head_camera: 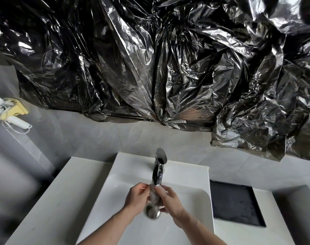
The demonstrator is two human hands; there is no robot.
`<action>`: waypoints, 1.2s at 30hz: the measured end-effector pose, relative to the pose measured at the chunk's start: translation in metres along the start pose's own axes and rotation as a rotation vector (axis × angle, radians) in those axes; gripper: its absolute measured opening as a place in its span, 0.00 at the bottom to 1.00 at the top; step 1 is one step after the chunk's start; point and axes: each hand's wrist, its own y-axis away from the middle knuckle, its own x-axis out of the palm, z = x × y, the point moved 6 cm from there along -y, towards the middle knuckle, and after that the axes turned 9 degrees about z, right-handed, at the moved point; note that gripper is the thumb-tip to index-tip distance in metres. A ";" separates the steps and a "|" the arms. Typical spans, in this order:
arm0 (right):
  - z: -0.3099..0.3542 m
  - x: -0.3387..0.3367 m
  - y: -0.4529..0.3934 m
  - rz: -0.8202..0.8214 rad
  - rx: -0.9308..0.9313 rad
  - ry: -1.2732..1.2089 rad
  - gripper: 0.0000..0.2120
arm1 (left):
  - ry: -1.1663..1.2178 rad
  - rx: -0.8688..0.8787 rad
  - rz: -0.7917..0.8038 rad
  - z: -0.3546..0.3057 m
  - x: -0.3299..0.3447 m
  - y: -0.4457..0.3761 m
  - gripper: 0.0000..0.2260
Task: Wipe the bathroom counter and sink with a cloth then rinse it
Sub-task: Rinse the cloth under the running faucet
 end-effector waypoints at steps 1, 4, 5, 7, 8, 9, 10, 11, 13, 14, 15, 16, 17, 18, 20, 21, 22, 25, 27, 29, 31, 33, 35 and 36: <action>-0.001 0.001 0.002 0.013 0.039 0.033 0.24 | 0.044 -0.018 0.001 0.003 0.002 0.001 0.12; -0.006 0.006 0.007 0.054 0.144 0.090 0.30 | 0.201 -0.062 -0.010 0.004 0.008 0.007 0.12; -0.008 0.008 0.007 0.069 0.167 0.088 0.30 | 0.247 -0.074 -0.010 0.003 0.009 0.010 0.12; -0.013 0.014 0.004 0.126 0.185 0.026 0.31 | 0.272 -0.102 0.008 0.005 0.010 0.013 0.13; -0.014 0.018 0.002 0.159 0.182 -0.034 0.31 | 0.242 -0.103 0.018 0.006 0.009 0.013 0.14; -0.015 0.022 0.001 0.194 0.177 -0.083 0.30 | 0.179 -0.094 0.032 0.007 0.008 0.013 0.14; -0.014 0.024 0.000 0.210 0.169 -0.115 0.27 | 0.083 -0.077 0.044 0.009 0.006 0.011 0.15; -0.012 0.025 -0.001 0.219 0.157 -0.135 0.23 | -0.023 -0.066 0.052 0.008 0.003 0.011 0.15; -0.010 0.026 -0.005 0.220 0.139 -0.128 0.18 | -0.121 -0.054 0.046 0.007 -0.001 0.012 0.14; -0.009 0.027 -0.007 0.212 0.135 -0.111 0.17 | -0.122 -0.055 0.038 0.007 -0.004 0.013 0.15; -0.008 0.027 -0.009 0.190 0.128 -0.077 0.16 | -0.134 -0.061 0.022 0.006 -0.007 0.013 0.15; -0.006 0.026 -0.011 0.153 0.113 -0.046 0.14 | -0.156 -0.056 -0.004 0.009 -0.011 0.011 0.14; -0.003 0.023 -0.013 0.093 0.086 0.009 0.12 | -0.193 -0.059 -0.038 0.011 -0.016 0.010 0.12; 0.000 0.019 -0.015 0.025 0.043 0.094 0.11 | -0.209 -0.065 -0.070 0.013 -0.020 0.009 0.09; 0.008 0.011 -0.019 -0.082 -0.057 0.369 0.16 | -0.206 -0.061 -0.101 0.015 -0.026 0.006 0.04; 0.011 0.008 -0.020 -0.111 -0.086 0.503 0.15 | -0.191 -0.057 -0.091 0.013 -0.027 0.006 0.05; 0.013 0.007 -0.020 -0.131 -0.097 0.610 0.13 | -0.161 -0.054 -0.056 0.011 -0.025 0.006 0.09; 0.017 0.006 -0.017 -0.111 -0.139 0.745 0.06 | -0.117 -0.059 0.102 0.007 -0.011 0.004 0.21; 0.015 0.004 -0.017 -0.085 -0.181 0.717 0.07 | -0.091 -0.067 0.149 0.006 -0.002 0.003 0.17; 0.016 0.000 -0.012 -0.076 -0.257 0.608 0.10 | -0.080 -0.061 0.119 0.003 0.004 0.001 0.09; 0.013 -0.006 -0.006 -0.077 -0.317 0.532 0.18 | -0.093 -0.065 0.053 0.000 0.004 -0.002 0.08; 0.009 -0.013 -0.004 -0.099 -0.335 0.454 0.30 | -0.070 -0.078 0.008 -0.003 0.005 -0.004 0.08; 0.001 -0.021 -0.005 -0.145 -0.278 0.392 0.37 | -0.019 -0.114 -0.035 -0.007 0.006 -0.002 0.05; -0.001 -0.024 -0.007 -0.150 -0.238 0.387 0.34 | 0.007 -0.139 -0.044 -0.009 0.007 -0.001 0.08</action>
